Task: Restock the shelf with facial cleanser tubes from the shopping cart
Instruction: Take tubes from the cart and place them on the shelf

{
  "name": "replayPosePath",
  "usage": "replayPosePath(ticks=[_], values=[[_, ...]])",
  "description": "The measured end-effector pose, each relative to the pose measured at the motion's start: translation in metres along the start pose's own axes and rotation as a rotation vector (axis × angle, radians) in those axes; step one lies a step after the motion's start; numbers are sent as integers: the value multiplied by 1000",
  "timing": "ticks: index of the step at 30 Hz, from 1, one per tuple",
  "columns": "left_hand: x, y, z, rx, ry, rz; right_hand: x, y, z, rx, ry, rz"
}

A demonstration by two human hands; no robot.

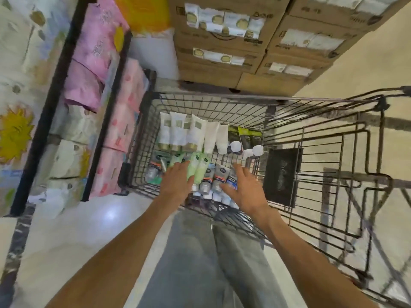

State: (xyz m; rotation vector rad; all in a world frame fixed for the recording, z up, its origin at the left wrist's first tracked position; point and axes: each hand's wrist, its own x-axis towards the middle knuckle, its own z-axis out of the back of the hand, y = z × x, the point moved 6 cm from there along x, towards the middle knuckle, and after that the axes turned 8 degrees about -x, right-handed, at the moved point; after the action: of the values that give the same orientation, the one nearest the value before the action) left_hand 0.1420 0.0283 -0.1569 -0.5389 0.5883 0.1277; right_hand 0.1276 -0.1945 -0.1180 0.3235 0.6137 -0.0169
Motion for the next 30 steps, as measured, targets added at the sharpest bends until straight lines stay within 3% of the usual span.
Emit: replayPosePath(ticks=[7,13,18,24,30], values=[[76,39,-63,-64,58,97,70,-13,-68,68,83,-59],[118,58,-107,58,-13,189,95,-27,-122,110,157,-75],[129,61,-122,19,-59,313,106,-33,-146,162,180,-80],[125,75,-109,-92,11,319,108,-29,-143,213,202,-90],[82,102,-83,-437,26,380,131,-18,-150,213,237,-190]])
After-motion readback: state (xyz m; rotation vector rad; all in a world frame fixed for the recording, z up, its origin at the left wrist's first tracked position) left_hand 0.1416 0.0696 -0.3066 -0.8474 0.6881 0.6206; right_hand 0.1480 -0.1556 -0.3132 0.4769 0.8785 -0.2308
